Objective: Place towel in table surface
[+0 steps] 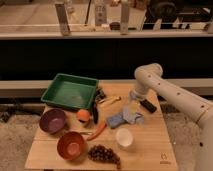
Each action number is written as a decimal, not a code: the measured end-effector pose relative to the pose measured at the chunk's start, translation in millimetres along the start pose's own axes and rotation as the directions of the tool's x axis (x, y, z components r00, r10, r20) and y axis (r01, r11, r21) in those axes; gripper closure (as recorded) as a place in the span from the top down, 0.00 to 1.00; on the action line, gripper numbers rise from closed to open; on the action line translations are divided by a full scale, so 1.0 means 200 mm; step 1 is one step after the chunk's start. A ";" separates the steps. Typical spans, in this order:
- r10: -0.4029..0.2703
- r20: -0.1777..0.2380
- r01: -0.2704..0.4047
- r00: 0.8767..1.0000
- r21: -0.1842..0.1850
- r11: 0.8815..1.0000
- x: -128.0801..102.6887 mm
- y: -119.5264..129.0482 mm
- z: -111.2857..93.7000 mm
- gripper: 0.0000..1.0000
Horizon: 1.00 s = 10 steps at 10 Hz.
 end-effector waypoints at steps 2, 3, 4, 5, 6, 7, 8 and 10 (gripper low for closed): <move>-0.051 -0.003 0.051 0.999 0.014 0.999 -0.05 -0.02 -0.03 0.76; -0.049 -0.003 0.049 0.999 0.015 0.999 -0.04 -0.03 -0.03 0.76; -0.050 -0.002 0.050 0.999 0.015 0.999 -0.05 -0.03 -0.03 0.76; -0.052 -0.001 0.052 0.999 0.015 0.999 -0.06 -0.03 -0.03 0.76; -0.051 -0.001 0.051 0.999 0.015 0.999 -0.06 -0.03 -0.03 0.76; -0.050 -0.001 0.050 0.999 0.015 0.999 -0.05 -0.03 -0.03 0.76; -0.050 -0.001 0.050 0.999 0.015 0.999 -0.05 -0.03 -0.03 0.76; -0.051 -0.001 0.051 0.999 0.015 0.999 -0.06 -0.03 -0.03 0.76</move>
